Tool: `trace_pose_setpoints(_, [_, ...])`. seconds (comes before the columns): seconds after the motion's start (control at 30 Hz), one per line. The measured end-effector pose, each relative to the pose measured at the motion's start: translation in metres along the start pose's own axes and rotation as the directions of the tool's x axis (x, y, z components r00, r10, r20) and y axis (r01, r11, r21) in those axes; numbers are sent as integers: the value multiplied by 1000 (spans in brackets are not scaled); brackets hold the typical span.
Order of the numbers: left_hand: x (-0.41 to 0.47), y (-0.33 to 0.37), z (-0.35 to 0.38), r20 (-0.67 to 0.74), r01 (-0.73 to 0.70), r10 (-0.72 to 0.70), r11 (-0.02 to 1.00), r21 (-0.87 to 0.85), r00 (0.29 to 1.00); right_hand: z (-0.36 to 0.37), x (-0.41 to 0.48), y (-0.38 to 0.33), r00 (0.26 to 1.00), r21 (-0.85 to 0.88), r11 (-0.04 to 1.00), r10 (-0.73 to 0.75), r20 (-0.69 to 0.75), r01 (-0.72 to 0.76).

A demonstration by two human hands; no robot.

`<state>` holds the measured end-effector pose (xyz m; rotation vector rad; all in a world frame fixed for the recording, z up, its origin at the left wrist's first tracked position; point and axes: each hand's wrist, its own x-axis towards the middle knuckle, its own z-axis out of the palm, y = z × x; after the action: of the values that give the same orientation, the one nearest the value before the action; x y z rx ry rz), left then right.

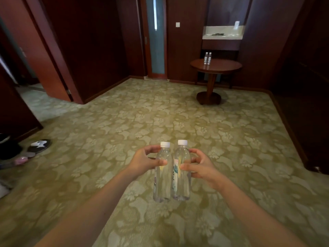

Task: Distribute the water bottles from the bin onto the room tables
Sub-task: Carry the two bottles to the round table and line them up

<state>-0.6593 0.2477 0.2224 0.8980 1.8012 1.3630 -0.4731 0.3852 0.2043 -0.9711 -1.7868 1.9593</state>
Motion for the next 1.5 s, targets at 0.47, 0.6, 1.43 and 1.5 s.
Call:
trace_pose_setpoints(0.47, [376,70,91,240,-113,101,993,38,966,-192,260,-83,969,20,999,-33,-247,39])
trace_pose_setpoints(0.6, [458,96,126,285,-142,119,988,61,951,-250,317,-102,953,21,999,-17,-301,24])
trace_pose_setpoints(1.43, [947,194,339,112,-141,137,989,33,984,-625,743,-218,988,-43,999,-31,-149,25])
trace_pose_setpoints(1.5, [993,199,349,121,-152,147,988,32,982,-649,784,-225,987,-54,998,-39,-156,31])
